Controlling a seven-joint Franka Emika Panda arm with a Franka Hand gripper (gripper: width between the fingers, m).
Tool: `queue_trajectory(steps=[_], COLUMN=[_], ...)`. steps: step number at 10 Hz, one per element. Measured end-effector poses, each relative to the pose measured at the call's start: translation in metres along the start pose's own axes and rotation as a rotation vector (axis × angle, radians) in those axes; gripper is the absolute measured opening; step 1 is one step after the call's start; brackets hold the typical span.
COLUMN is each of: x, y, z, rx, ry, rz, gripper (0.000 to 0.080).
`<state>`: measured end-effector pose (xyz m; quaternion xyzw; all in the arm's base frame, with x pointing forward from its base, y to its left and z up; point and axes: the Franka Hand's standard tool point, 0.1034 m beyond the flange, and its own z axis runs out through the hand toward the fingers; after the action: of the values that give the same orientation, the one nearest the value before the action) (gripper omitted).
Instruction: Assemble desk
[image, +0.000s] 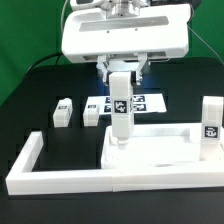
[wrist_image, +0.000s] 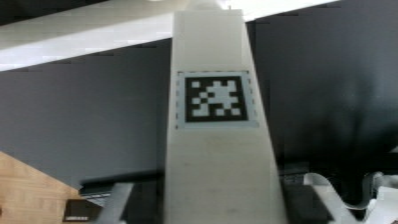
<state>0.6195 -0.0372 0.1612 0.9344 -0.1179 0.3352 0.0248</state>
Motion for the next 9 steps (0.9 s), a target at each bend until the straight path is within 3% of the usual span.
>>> queue_trajectory(steps=[3,9], x=[-0.002,-0.011], y=[0.019,0.02], z=[0.008,0.019], rx=[-0.011,-0.014], ry=[-0.097,-0.144], rz=[0.017,0.008], gripper=[0.0287,0.0287])
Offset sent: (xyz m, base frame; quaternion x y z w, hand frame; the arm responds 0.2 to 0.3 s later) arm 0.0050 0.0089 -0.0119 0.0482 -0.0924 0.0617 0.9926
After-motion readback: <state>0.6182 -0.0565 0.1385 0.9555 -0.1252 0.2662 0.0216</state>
